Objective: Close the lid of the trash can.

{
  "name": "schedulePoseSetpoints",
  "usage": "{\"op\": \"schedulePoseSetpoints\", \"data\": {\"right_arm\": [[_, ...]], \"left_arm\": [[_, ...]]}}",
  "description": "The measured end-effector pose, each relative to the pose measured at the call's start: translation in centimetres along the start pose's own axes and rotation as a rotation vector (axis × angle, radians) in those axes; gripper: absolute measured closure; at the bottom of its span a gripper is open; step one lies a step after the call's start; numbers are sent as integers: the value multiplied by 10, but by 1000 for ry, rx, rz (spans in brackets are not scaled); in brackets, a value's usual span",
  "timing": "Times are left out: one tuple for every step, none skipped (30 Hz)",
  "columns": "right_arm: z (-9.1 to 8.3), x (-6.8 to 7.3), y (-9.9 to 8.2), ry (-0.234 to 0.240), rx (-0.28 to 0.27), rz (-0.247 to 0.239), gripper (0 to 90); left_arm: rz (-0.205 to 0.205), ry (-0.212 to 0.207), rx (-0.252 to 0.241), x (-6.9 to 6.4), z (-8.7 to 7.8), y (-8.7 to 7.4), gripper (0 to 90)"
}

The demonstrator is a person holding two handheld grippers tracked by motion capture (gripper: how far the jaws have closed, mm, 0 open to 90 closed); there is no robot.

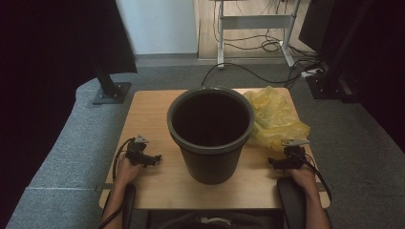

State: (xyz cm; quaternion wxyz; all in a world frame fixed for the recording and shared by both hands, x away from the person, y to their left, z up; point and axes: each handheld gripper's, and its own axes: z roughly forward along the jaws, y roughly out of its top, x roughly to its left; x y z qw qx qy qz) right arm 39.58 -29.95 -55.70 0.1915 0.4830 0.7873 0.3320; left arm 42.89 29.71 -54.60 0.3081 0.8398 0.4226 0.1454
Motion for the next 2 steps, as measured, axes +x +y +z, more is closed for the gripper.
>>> {"op": "schedulePoseSetpoints", "data": {"right_arm": [[0, 0, 0, 1, -4, -5, 0], [0, 0, 0, 1, -4, -6, 0]], "left_arm": [[5, -5, -6, 1, 0, 0, 0], [5, -3, -7, 1, 0, 0, 0]]}}
